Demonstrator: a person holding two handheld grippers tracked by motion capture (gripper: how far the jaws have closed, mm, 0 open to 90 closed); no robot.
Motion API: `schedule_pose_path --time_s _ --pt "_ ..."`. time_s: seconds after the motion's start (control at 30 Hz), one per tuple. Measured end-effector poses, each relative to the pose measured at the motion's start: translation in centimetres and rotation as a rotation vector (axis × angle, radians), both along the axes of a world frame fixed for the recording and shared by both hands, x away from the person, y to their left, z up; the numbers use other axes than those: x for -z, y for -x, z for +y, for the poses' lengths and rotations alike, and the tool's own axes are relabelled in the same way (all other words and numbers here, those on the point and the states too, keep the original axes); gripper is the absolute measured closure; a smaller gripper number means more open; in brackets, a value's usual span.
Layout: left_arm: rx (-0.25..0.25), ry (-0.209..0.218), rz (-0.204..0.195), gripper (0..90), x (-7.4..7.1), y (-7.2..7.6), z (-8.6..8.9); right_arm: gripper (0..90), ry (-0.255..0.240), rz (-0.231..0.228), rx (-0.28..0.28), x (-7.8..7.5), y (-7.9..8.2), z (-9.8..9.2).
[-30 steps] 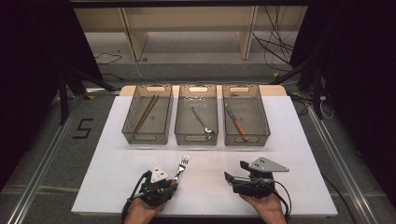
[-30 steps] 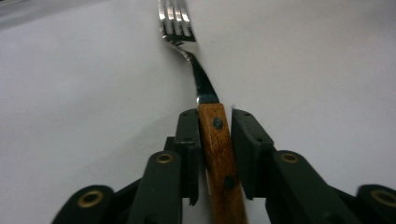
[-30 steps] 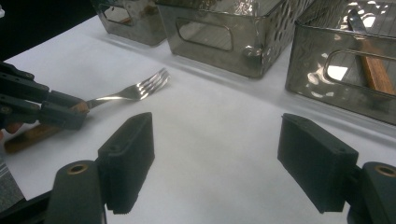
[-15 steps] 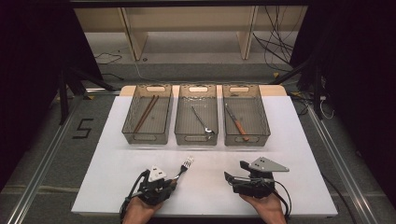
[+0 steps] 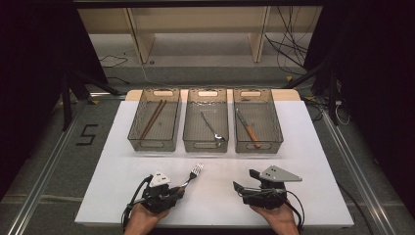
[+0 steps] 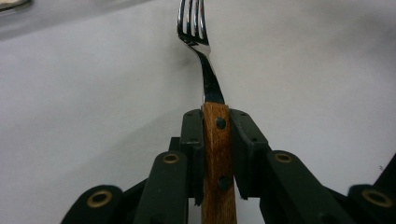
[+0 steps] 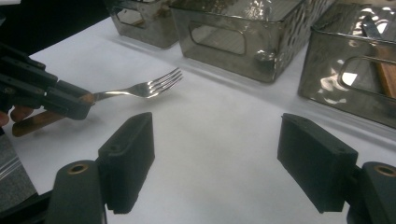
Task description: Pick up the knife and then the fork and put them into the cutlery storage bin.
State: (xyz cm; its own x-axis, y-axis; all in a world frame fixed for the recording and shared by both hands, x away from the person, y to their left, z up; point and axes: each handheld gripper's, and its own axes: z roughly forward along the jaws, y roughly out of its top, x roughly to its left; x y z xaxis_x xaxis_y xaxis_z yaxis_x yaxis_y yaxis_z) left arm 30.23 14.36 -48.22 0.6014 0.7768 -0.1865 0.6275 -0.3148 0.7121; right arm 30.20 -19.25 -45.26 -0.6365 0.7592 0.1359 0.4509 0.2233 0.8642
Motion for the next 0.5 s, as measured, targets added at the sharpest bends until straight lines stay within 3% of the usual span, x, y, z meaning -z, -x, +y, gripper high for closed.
schedule_pose_path --time_s 0.13,0.5 --pt "0.026 0.059 0.033 76.2 -0.6 -0.2 0.2 27.8 0.005 -0.015 -0.028 0.0 0.2 0.4" --pt "0.126 0.069 0.042 76.1 -2.1 -0.7 -1.4 27.3 0.088 -0.113 -0.150 0.0 1.5 2.7"
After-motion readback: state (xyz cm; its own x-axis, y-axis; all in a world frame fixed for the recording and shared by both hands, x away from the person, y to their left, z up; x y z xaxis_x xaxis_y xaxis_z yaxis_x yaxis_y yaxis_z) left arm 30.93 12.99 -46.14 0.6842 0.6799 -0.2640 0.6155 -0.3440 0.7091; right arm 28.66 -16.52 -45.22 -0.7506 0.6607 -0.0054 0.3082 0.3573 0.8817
